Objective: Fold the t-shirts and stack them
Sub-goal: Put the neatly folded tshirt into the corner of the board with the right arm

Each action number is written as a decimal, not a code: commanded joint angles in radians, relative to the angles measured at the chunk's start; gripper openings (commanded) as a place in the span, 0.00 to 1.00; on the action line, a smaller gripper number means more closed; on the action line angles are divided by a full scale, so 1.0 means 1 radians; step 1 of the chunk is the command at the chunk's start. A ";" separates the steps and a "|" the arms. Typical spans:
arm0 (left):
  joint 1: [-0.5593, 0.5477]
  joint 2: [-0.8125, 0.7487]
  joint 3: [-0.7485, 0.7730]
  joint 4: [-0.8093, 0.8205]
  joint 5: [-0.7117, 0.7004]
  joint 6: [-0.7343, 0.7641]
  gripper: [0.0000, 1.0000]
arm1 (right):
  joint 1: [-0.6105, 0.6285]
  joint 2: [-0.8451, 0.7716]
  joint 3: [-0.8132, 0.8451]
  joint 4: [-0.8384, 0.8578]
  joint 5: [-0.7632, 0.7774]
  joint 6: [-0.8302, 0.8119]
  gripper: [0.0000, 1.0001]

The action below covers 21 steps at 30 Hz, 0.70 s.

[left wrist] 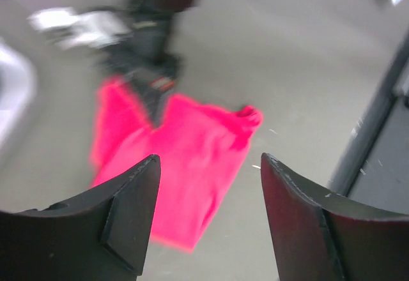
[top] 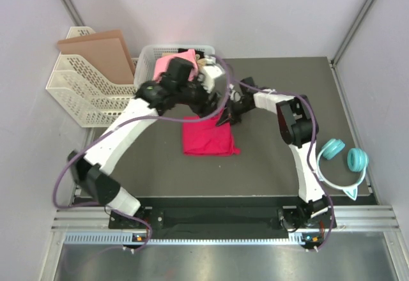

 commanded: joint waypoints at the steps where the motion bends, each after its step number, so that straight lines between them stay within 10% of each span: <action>1: 0.148 -0.177 0.000 -0.069 -0.028 0.054 0.70 | -0.200 0.007 0.104 -0.099 0.179 -0.035 0.00; 21: 0.499 -0.407 -0.415 -0.082 0.020 0.127 0.68 | -0.675 -0.028 0.362 -0.226 0.783 0.103 0.00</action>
